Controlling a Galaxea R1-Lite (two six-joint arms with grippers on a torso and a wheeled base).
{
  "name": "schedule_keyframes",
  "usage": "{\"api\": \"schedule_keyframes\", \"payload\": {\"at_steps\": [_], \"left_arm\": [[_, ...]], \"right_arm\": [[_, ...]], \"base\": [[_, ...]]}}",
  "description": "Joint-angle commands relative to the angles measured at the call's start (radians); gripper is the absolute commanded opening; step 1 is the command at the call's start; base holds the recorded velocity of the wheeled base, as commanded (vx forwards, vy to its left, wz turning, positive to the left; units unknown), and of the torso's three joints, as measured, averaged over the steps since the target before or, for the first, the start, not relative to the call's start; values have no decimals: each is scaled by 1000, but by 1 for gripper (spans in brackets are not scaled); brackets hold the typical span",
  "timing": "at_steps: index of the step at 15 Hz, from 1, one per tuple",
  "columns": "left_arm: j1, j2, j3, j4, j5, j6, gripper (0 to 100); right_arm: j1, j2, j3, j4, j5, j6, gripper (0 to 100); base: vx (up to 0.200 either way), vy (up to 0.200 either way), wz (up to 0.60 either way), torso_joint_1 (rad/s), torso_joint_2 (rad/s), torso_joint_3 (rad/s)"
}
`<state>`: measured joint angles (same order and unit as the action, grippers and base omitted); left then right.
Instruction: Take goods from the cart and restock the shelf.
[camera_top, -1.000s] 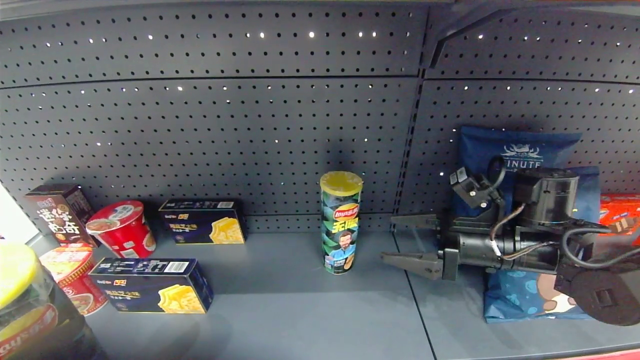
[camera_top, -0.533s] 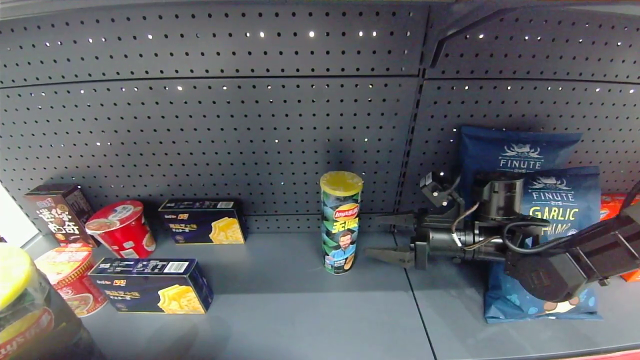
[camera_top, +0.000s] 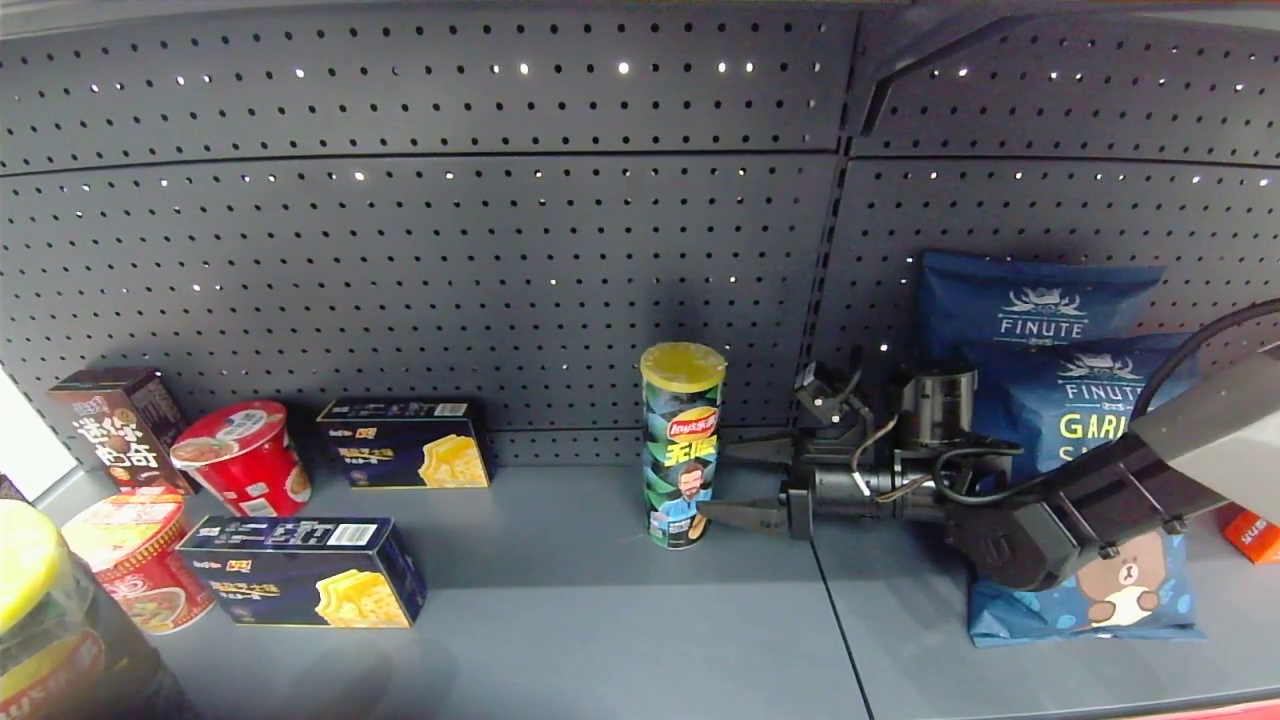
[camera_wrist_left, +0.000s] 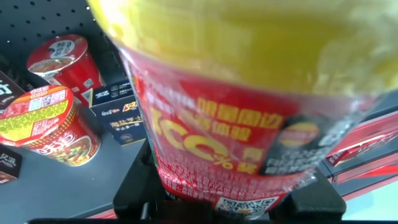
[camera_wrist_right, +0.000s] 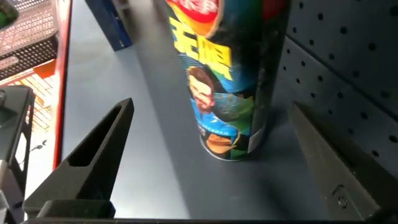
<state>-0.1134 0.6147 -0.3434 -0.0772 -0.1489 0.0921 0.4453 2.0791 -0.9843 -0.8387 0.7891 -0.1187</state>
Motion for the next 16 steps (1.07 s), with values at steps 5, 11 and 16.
{"api": "schedule_keyframes", "payload": {"at_steps": [5,11,16], "left_arm": [[1,-9,0,2,8,0,0],[1,-46,0,66,14,0,0],[1,-84,1,116,15,-2,0]], "right_arm": [[12,110,-117,10,-2,2,100],[27,194,-202,13,-11,4,100],[47,229,-248,10,-11,24,100]], "base": [[0,0,0,0,0,0],[0,0,0,0,0,0],[0,0,0,0,0,0]]}}
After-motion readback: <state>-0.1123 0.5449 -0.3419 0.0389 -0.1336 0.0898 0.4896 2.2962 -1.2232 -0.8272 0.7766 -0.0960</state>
